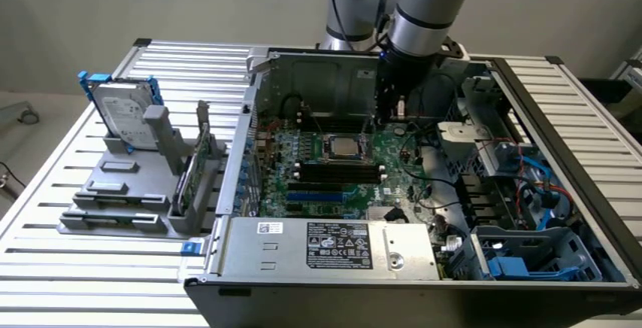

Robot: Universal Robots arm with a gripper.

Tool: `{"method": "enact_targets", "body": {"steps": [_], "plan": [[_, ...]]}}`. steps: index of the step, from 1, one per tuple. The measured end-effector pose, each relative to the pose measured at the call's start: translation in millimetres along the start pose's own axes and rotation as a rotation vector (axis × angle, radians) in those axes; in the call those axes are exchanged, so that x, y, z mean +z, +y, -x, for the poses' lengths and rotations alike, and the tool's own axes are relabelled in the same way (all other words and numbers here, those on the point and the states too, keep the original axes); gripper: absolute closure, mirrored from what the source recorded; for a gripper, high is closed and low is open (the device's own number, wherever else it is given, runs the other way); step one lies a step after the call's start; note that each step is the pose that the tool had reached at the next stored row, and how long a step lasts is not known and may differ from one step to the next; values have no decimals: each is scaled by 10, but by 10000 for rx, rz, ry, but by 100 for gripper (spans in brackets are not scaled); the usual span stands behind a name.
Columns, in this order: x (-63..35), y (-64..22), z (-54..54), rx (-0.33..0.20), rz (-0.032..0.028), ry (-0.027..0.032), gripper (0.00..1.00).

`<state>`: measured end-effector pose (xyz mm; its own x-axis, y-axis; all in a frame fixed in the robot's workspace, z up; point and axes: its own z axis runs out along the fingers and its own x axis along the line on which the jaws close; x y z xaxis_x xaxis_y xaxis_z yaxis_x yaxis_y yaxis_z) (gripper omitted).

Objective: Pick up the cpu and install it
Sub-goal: 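Close the cpu cover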

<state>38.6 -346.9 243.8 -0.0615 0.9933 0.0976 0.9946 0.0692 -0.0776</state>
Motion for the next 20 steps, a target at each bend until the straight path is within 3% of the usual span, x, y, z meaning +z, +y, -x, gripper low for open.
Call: {"method": "enact_targets", "body": {"steps": [6, 20], "plan": [[12, -83, -4, 28, -299, 23, 89], [105, -319, -12, 78, -844, 60, 89]]}}
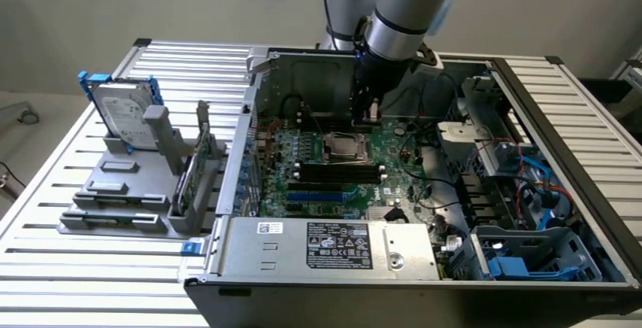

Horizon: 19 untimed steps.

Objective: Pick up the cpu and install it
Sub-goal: 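Close the cpu cover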

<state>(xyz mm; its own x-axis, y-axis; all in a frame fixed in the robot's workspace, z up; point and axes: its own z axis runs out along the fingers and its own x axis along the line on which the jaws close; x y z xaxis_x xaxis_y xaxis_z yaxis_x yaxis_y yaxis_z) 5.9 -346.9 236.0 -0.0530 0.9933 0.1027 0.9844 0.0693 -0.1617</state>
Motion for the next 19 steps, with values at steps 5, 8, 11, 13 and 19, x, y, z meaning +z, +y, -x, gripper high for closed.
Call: {"method": "enact_targets", "body": {"steps": [5, 8, 11, 13, 19], "plan": [[47, -113, -4, 20, -214, 15, 89], [82, -164, -4, 32, -331, 25, 89], [122, -194, -2, 63, -408, 32, 89], [150, -210, -1, 101, -443, 41, 89], [242, -244, 5, 269, -487, 65, 89]]}}
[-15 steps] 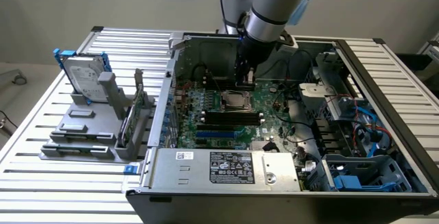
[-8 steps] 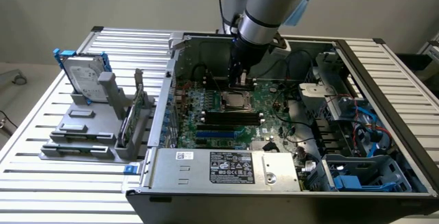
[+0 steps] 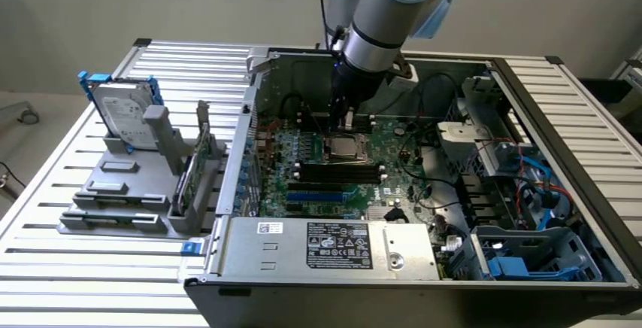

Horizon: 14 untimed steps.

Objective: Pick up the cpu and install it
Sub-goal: 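Close the cpu cover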

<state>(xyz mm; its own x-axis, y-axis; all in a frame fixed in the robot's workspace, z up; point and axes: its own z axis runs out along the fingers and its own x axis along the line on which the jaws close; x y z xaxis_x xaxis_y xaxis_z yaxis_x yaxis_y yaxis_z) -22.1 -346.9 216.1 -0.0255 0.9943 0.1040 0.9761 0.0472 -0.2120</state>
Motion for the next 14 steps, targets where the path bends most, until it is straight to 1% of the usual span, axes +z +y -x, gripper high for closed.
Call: {"method": "enact_targets", "body": {"steps": [7, 9, 10, 14], "plan": [[101, -1, 11, 311, -22, 66, 89], [120, 2, 14, 411, -50, 89, 89], [125, 2, 15, 462, -80, 100, 89], [136, 4, 18, 642, -287, 144, 89]]}}
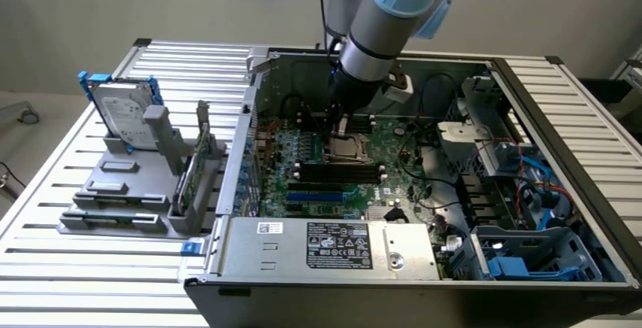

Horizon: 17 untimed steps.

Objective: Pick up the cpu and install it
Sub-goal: 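Close the cpu cover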

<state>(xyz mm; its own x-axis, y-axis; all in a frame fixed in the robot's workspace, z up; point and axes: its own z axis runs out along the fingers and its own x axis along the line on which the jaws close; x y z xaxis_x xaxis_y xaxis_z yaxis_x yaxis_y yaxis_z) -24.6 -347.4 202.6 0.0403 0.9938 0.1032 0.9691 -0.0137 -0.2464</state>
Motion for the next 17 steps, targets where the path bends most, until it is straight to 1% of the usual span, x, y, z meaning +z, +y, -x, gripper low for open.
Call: {"method": "enact_targets", "body": {"steps": [1, 2, 3, 6, 9, 10, 12, 16, 17], "plan": [[6, 2, 1, 39, -48, 8, 89], [12, 3, 2, 70, -78, 12, 89], [16, 3, 3, 93, -88, 11, 89], [21, 5, 5, 121, -90, 3, 89], [22, 6, 5, 130, -86, -21, 89], [23, 6, 5, 136, -85, -44, 89], [23, 6, 5, 155, -81, -117, 89], [22, 6, 5, 199, -74, -288, 89], [22, 6, 5, 203, -72, -309, 89]]}}
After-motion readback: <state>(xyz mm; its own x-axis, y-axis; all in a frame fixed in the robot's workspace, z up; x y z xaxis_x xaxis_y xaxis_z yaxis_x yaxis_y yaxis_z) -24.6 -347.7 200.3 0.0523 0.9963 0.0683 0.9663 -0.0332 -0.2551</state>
